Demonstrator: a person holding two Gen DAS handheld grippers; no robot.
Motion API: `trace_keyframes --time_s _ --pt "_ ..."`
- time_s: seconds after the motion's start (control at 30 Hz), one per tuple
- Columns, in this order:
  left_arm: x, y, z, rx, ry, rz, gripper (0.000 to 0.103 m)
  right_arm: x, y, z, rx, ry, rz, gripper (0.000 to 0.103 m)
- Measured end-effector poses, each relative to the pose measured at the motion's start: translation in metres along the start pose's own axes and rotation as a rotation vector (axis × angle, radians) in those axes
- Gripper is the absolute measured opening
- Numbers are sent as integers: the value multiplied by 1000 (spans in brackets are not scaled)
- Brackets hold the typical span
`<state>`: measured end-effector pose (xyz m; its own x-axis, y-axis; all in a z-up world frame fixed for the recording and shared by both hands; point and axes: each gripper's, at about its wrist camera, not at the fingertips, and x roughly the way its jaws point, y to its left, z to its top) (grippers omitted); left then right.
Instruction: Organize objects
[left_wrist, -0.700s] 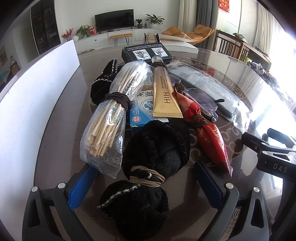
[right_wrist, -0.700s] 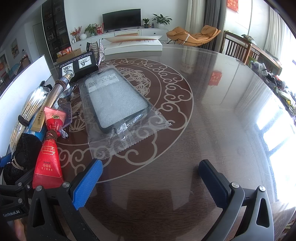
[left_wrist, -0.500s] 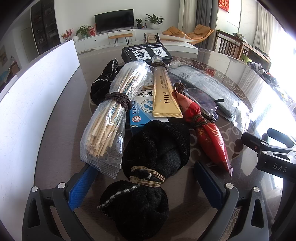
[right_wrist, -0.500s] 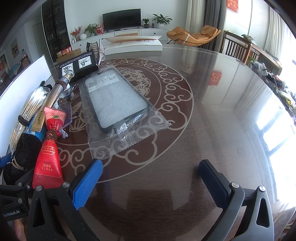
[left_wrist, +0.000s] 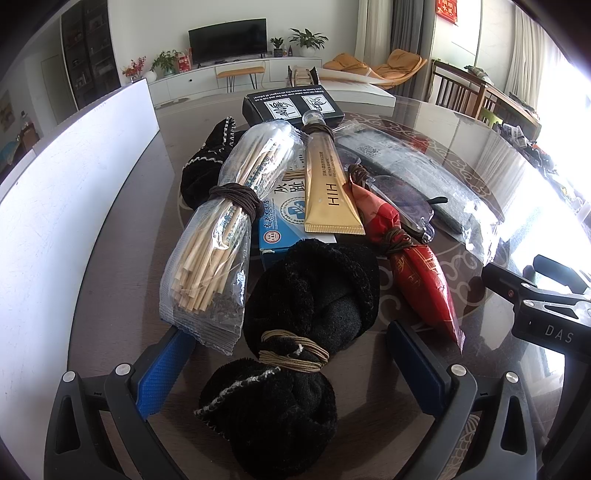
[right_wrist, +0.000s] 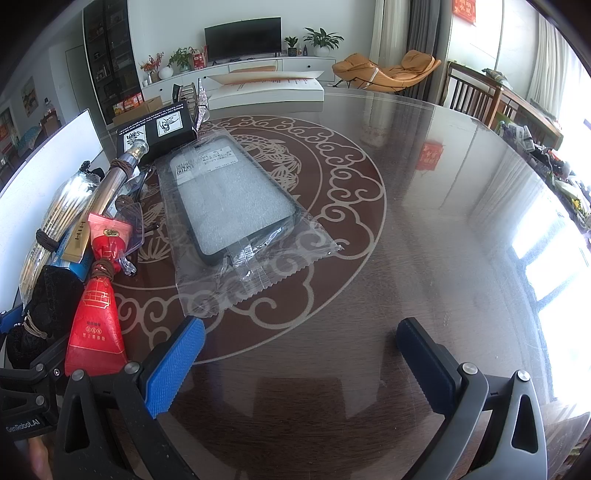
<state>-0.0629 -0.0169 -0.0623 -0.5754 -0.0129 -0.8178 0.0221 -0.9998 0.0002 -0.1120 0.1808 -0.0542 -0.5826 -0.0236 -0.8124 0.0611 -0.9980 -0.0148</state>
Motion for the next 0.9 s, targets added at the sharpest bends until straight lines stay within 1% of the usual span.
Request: trace_keyframes --time_s 0.47,0.63,0.77,0.87,0.9 --pt "-1 0 0 2 -1 -3 103 0 0 0 0 0 0 103" --pt "-11 3 -11 29 5 -22 103 0 0 0 0 0 0 103" --pt "-26 16 -30 61 13 -43 103 0 0 0 0 0 0 103" --pt "-35 30 -37 53 35 -46 103 0 0 0 0 0 0 103" --pt "-39 35 -35 40 26 -54 103 0 0 0 0 0 0 103"
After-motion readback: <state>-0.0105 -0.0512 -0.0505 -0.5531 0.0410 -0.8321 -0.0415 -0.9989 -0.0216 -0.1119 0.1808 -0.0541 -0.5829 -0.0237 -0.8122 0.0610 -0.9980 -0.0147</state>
